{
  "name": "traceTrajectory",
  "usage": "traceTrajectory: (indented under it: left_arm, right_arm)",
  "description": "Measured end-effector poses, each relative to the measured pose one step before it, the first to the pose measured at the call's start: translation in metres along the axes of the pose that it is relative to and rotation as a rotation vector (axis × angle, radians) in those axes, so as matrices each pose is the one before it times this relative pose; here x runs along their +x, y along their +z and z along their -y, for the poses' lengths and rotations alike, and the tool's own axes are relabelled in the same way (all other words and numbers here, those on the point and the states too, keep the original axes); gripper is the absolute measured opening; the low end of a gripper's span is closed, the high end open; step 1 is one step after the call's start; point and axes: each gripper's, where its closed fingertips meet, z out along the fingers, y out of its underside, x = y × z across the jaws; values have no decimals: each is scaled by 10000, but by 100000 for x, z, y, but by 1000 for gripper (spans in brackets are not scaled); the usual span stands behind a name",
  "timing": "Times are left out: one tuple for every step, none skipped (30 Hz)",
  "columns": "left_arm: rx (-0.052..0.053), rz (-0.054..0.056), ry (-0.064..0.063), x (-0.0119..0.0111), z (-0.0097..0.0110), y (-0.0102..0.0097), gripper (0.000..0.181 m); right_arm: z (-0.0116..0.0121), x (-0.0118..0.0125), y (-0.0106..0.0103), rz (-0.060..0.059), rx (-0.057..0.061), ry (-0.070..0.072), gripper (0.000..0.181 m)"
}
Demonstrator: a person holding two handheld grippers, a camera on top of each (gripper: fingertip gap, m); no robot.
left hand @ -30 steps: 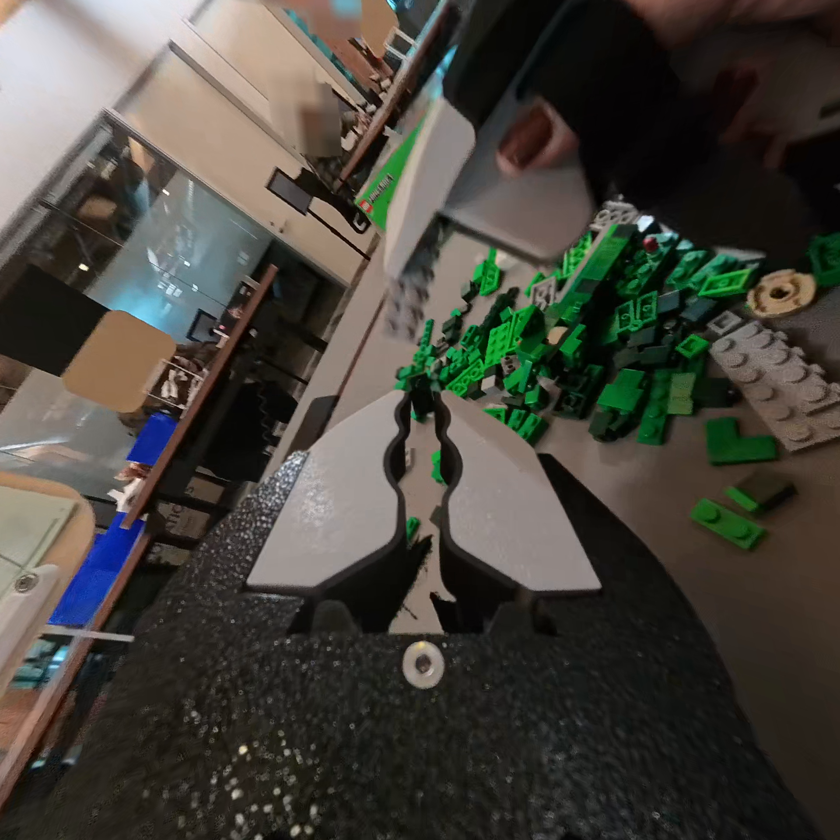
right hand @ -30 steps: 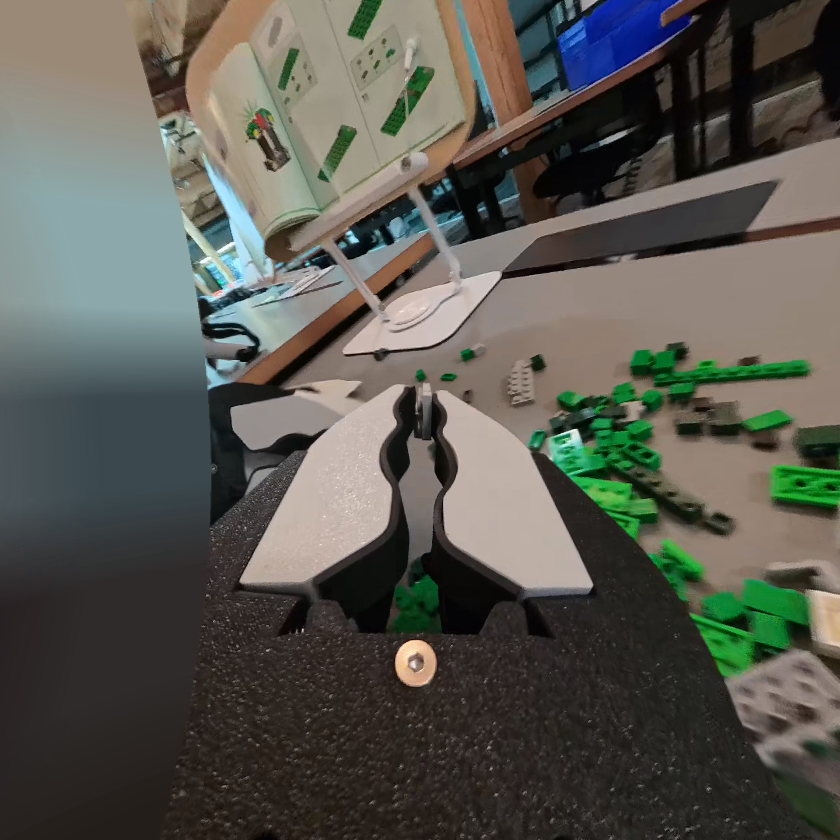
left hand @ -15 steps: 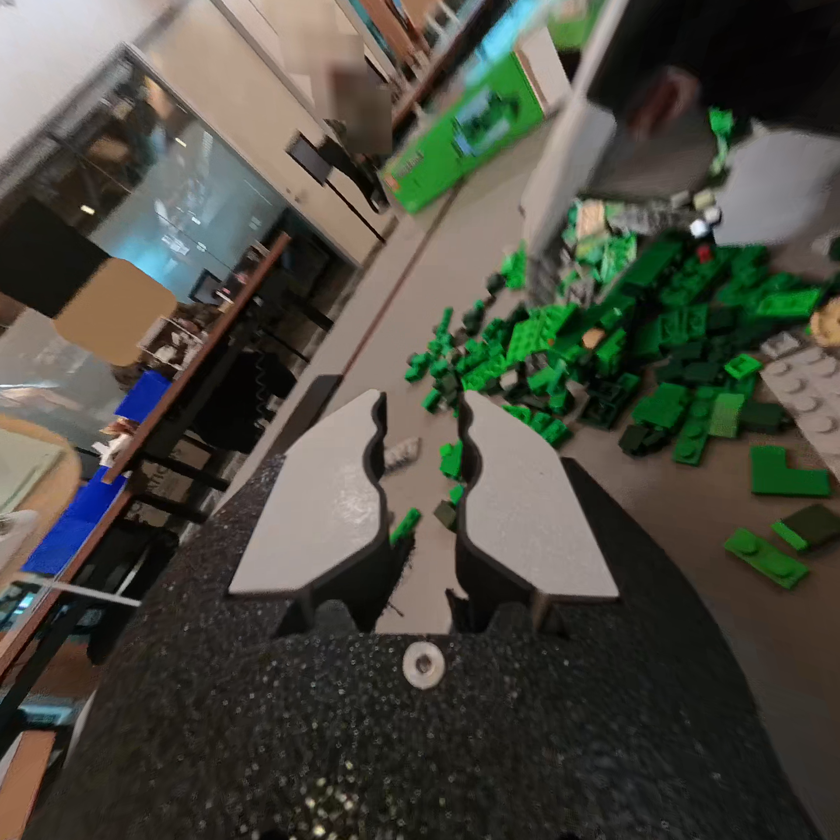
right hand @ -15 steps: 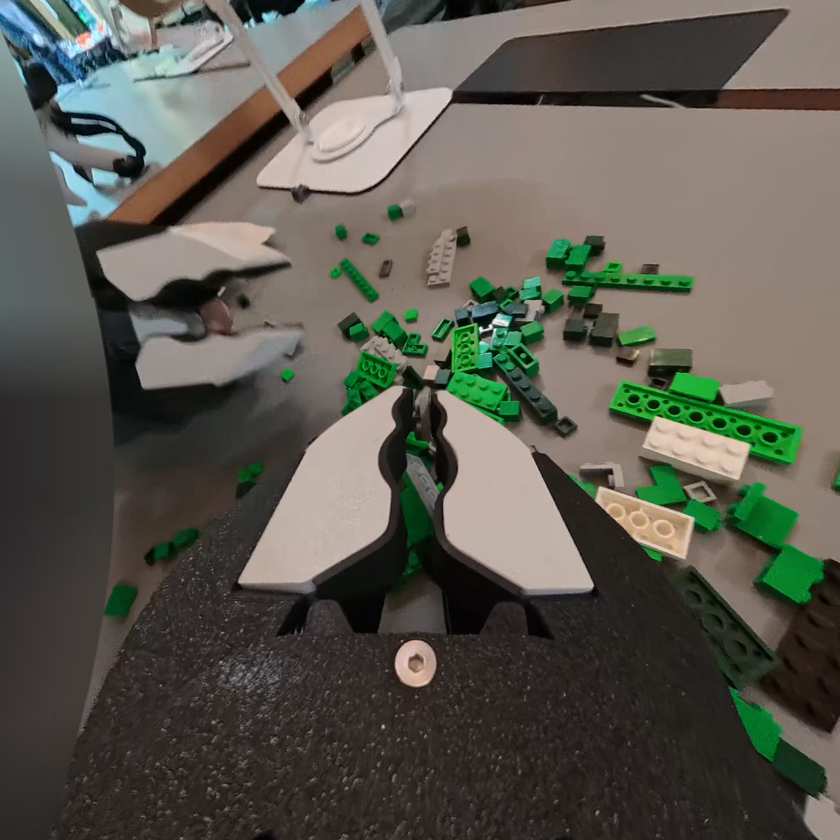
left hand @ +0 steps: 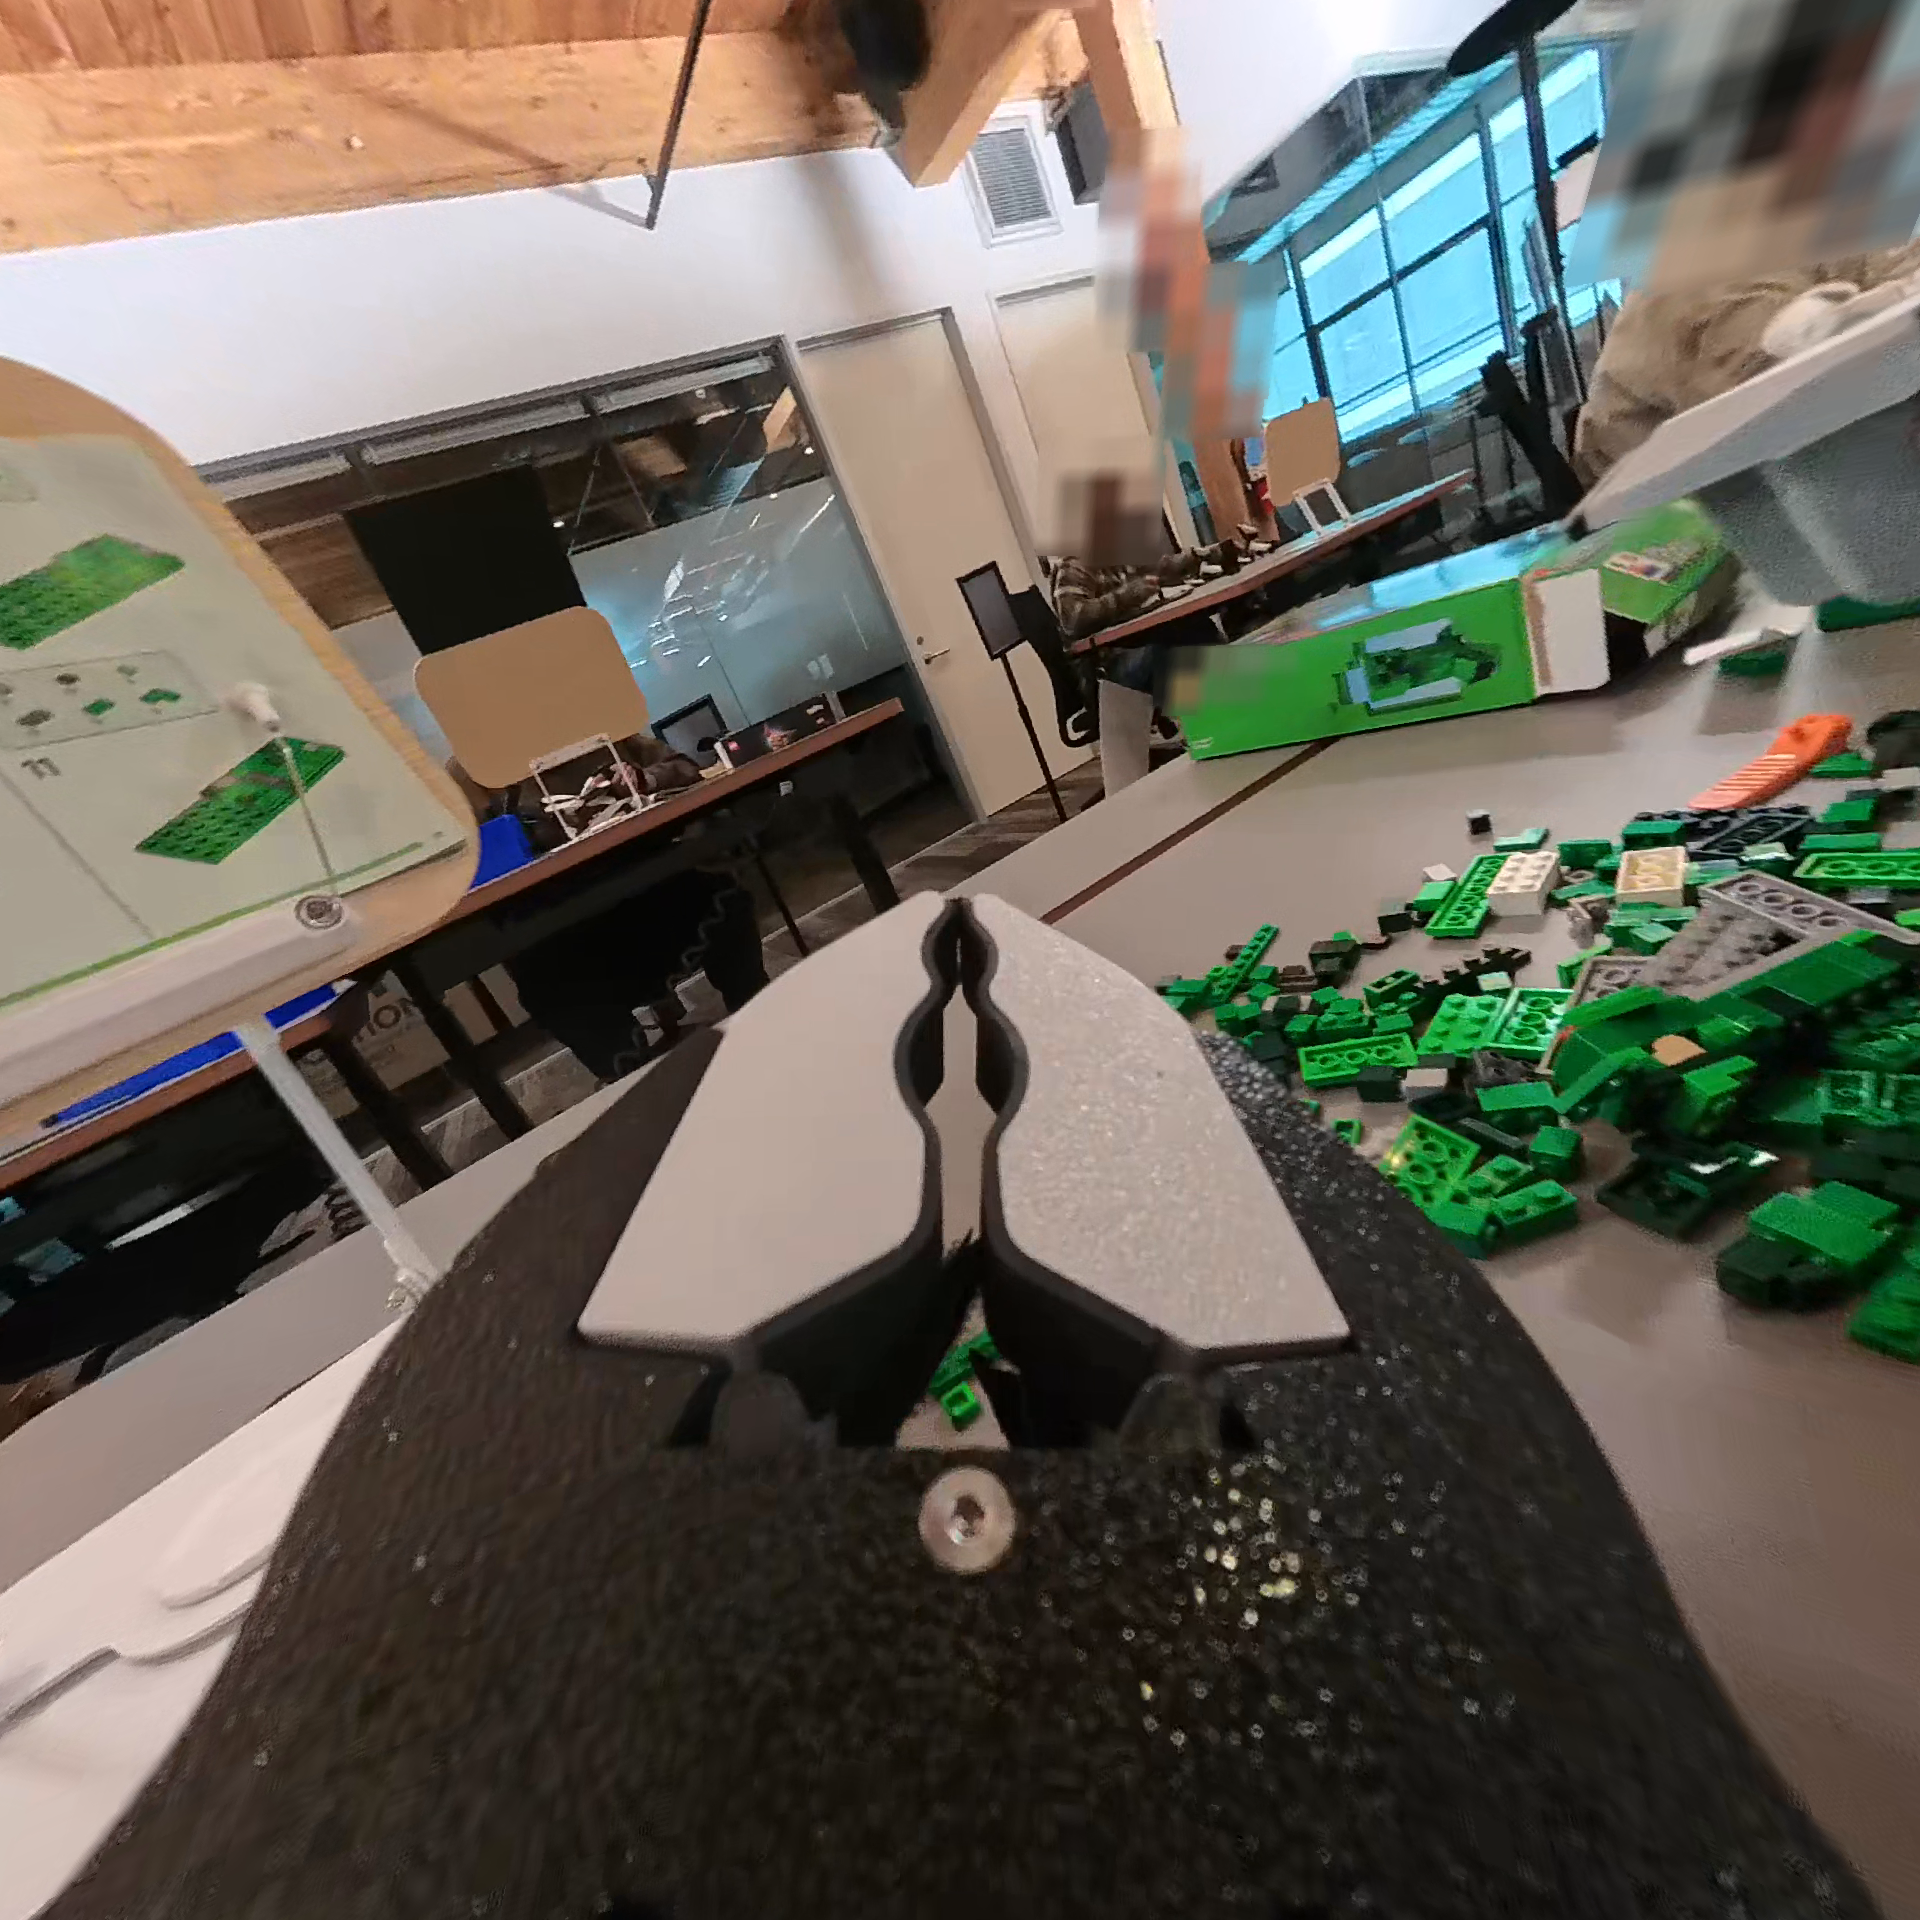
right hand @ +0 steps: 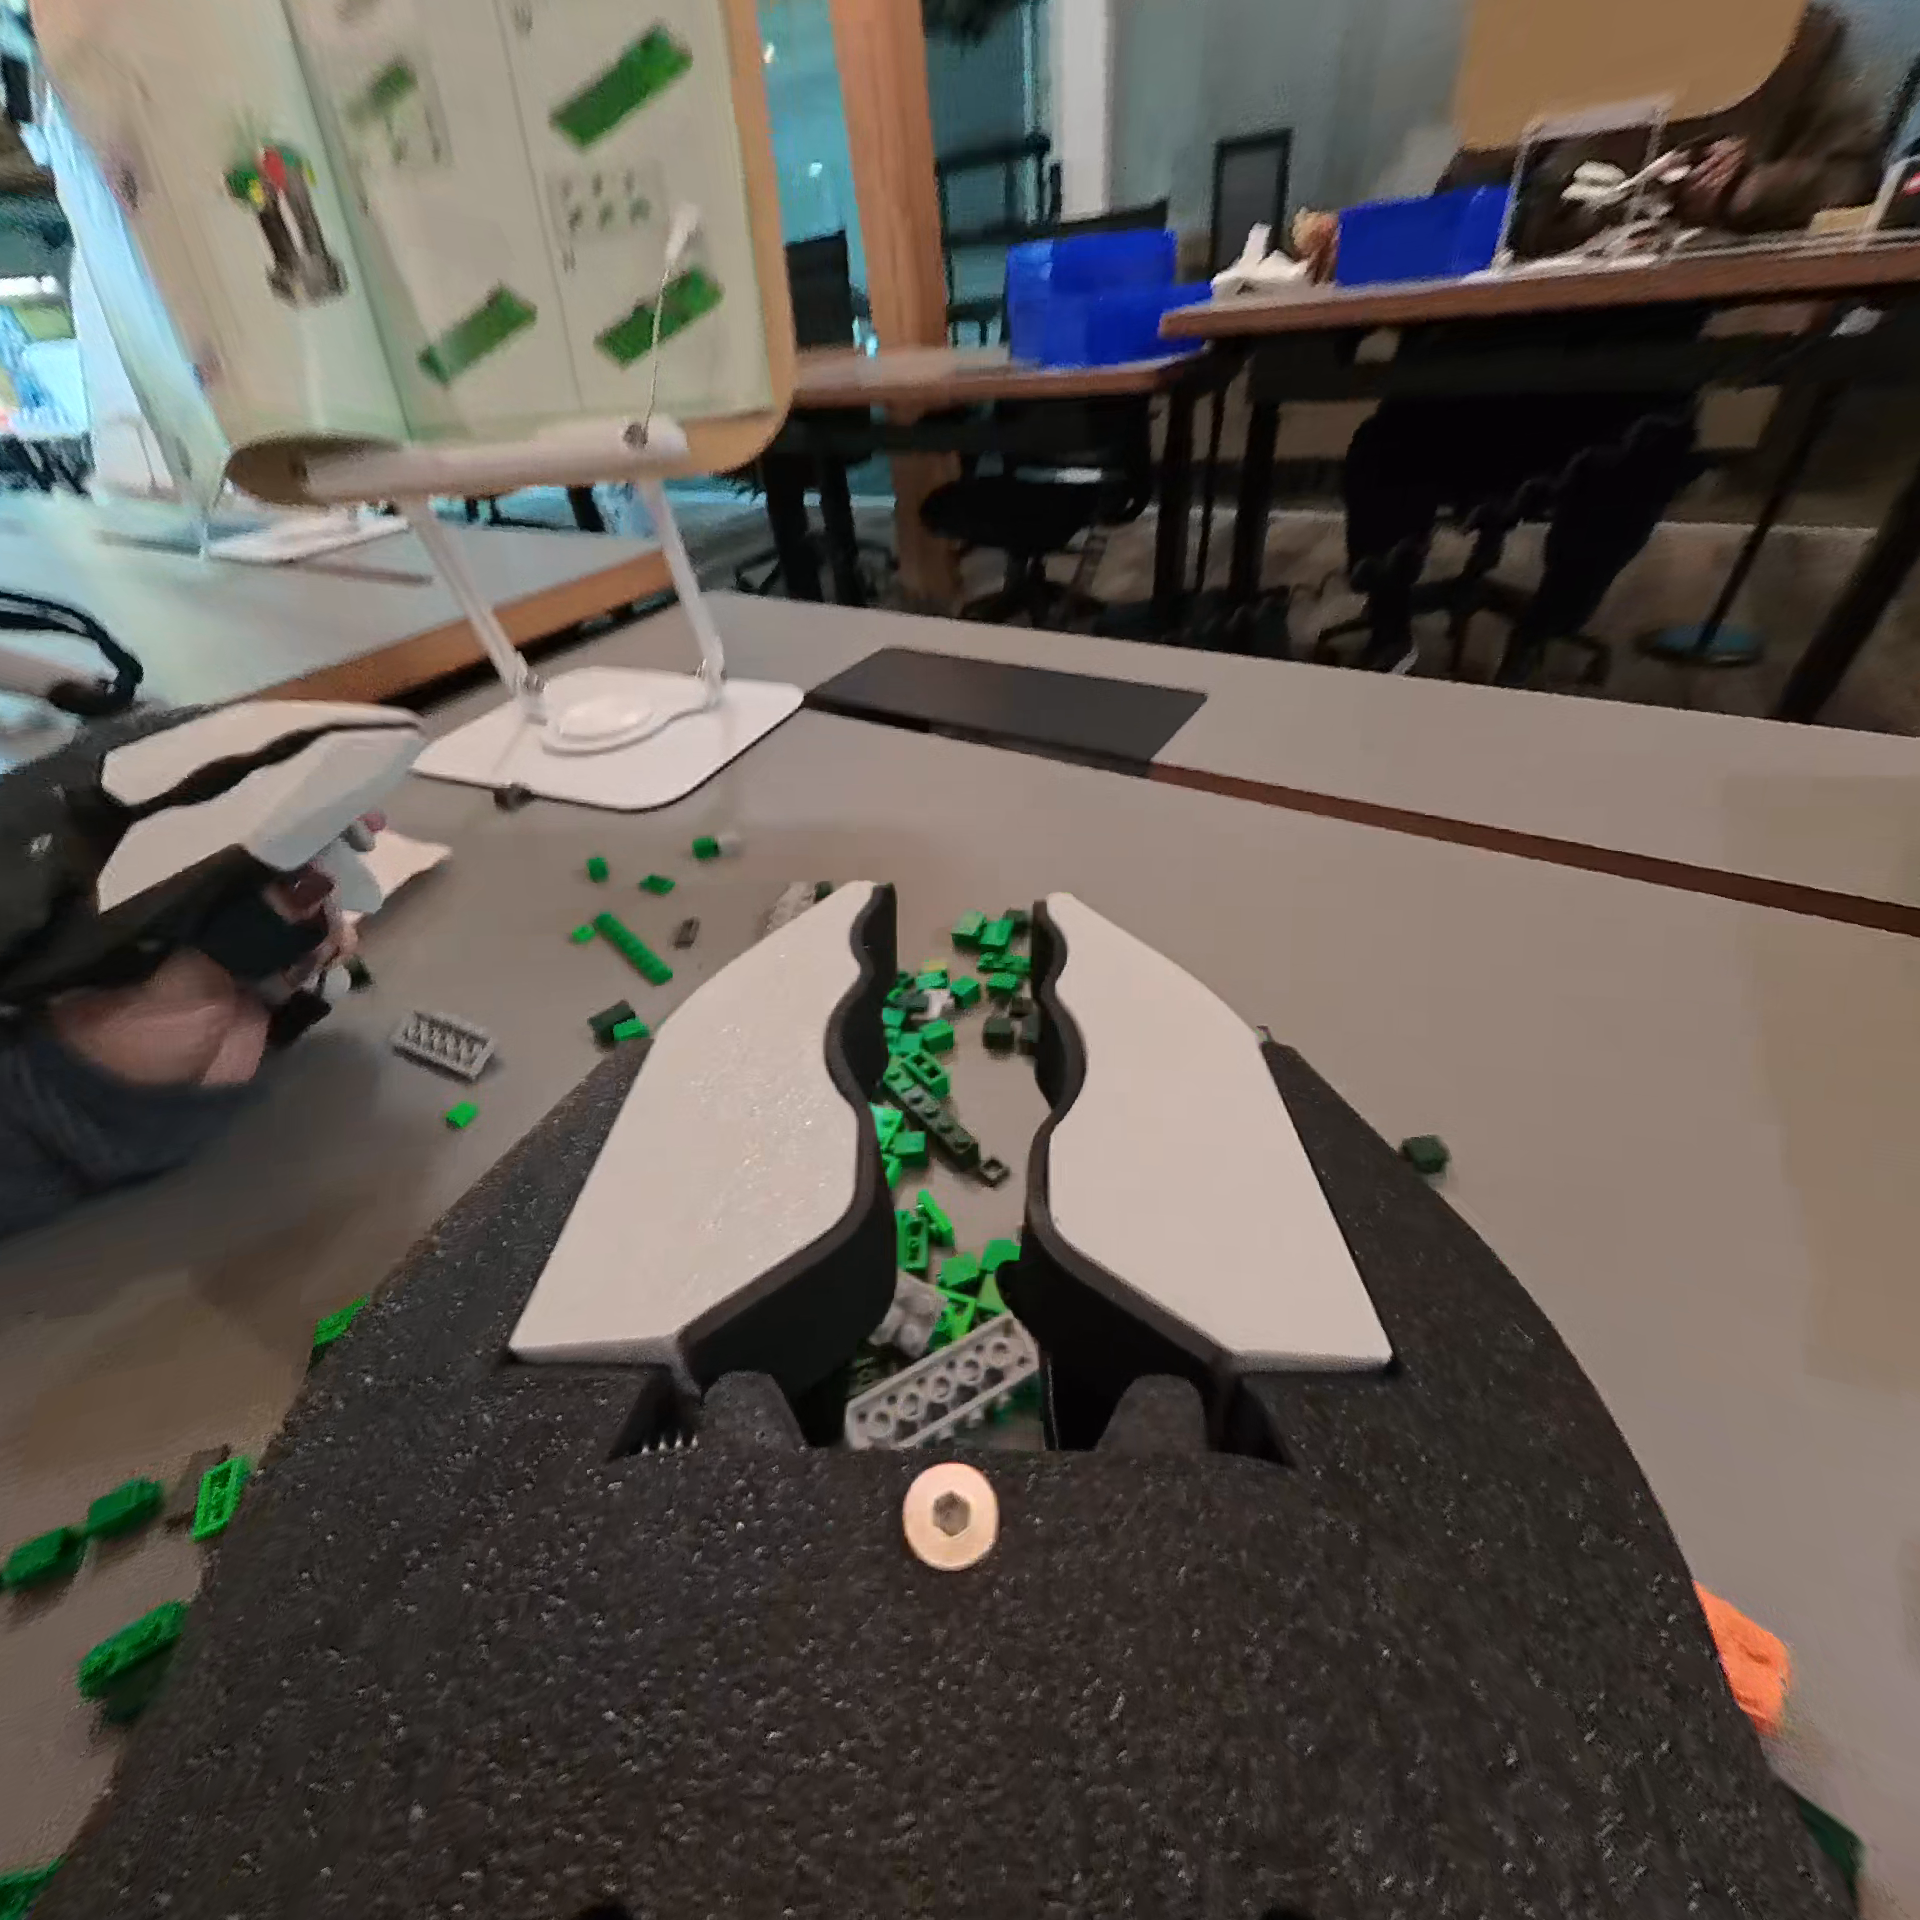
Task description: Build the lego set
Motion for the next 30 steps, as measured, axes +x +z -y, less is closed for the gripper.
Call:
traceTrajectory:
  left_arm:
    - [58,118,-38,-280,25,-73,0]
    - [39,51,7,-149,15,-52,0]
    - [6,1,41,-24,-6,-20,0]
    - [2,21,62,-8,9,-9,0]
    - [-16,-6,92,69,-22,37,0]
    - [-83,-65,116,180,-118,77,0]
    - [-119,-26,144,152,-143,107,0]
    - [-82,39,170,78,-75,85,0]
    - [-62,4,174,112,-70,93,0]
    - [-81,-23,150,150,-90,101,0]
    - [-107,5,161,93,-136,79,0]
    - [-158,16,182,55,-266,19,0]
    - [-227,91,127,-98,-381,-23,0]
    - [-273,169,5,-228,-429,-40,0]
    - [-209,198,-17,-288,-312,-45,0]
    - [-83,107,21,-159,-154,-4,0]
    - [-63,-33,17,51,-128,40,0]
    - [-95,-93,3,139,-165,77,0]
    - [-77,-67,19,101,-118,52,0]
    - [-25,-71,39,123,-50,27,0]
    - [-3,-108,20,164,-8,35,0]
    - [35,-97,2,140,79,15,0]
    - [101,-119,12,177,157,-10,0]
    - [120,-185,-23,253,163,-17,0]
    - [102,-142,-89,182,150,-17,0]
    - [103,-117,-102,121,141,-28,0]
    - [87,-127,-137,117,73,-5,0]
    - [29,-106,-193,49,-4,20,0]
    - [-17,-54,-188,-29,-80,33,0]
    - [-41,20,-160,-133,-112,16,0]
  right_arm:
    - [191,882,-415,-245,146,0,21]
    - [72,1037,-415,-319,54,-135,19]
    - [-80,1167,-397,-357,-60,-242,18]
    - [-185,1200,-396,-344,-134,-292,16]
    - [-222,1120,-381,-270,-139,-313,14]
    - [-231,909,-364,-122,-102,-331,13]
    - [-252,603,-315,80,-72,-351,13]
    - [-346,335,-269,253,-125,-344,13]
    - [-486,140,-234,352,-221,-297,13]
    - [-546,112,-181,323,-269,-258,13]
    - [-460,181,-199,206,-184,-349,14]
    - [-292,183,-253,106,9,-579,13]
    - [-263,229,-316,-18,60,-754,12]
    - [-491,143,-330,-10,-116,-790,11]
    - [-677,-73,-312,118,-283,-713,12]
    - [-772,-225,-272,192,-353,-584,13]
    - [-820,-142,-226,126,-393,-446,15]
    - [-793,92,-203,-25,-408,-321,16]
    - [-785,527,-214,-282,-435,-129,16]
    - [-833,1116,-234,-581,-493,186,16]
    - [-830,1217,-216,-544,-489,500,15]
    - [-650,820,-177,-173,-337,699,14]
    - [-323,469,-186,109,-73,792,14]
    - [-70,376,-249,156,126,758,14]
    - [157,129,-302,290,244,586,14]
    - [300,-426,-344,631,315,405,10]
    - [245,-848,-314,877,252,378,4]
    - [16,-1035,-230,972,52,497,1]
    - [-171,-1047,-110,950,-122,577,2]
    - [-238,-860,2,737,-199,437,4]
